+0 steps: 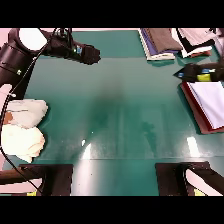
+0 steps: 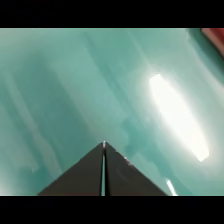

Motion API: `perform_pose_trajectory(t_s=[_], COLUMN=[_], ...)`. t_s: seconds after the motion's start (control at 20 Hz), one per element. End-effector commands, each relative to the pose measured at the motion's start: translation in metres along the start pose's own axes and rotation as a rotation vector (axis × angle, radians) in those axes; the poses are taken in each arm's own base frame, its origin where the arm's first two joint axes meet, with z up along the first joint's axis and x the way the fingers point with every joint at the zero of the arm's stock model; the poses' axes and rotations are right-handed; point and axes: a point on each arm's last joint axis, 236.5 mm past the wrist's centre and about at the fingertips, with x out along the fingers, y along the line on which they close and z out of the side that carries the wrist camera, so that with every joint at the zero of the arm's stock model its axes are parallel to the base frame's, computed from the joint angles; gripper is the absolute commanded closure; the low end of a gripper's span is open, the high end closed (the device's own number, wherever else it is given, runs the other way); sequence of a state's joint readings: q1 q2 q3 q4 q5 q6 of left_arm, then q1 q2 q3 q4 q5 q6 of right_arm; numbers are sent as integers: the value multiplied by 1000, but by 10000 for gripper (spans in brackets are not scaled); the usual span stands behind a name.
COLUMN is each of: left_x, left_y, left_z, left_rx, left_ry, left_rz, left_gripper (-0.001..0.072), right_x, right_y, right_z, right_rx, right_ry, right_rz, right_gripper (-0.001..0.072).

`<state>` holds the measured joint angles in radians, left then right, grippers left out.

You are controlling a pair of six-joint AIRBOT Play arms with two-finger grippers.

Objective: Fold the shirts.

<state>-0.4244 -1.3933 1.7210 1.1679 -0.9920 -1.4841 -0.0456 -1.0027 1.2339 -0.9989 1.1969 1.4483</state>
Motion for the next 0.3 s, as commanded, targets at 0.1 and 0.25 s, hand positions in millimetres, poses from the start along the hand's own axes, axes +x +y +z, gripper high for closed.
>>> perform_pose_trajectory(t_s=[0.1, 0.25], left_x=[-1, -2], left_y=[3, 3], left_z=[24, 30], left_rx=[-1, -1], left_ry=[-100, -125], left_rz=[9, 11], left_gripper=[679, 679], right_x=[28, 28], right_y=[40, 39], right_z=[-12, -13], right_rx=[-95, -95], right_ry=[50, 52], right_rz=[73, 73], right_gripper=[690, 690])
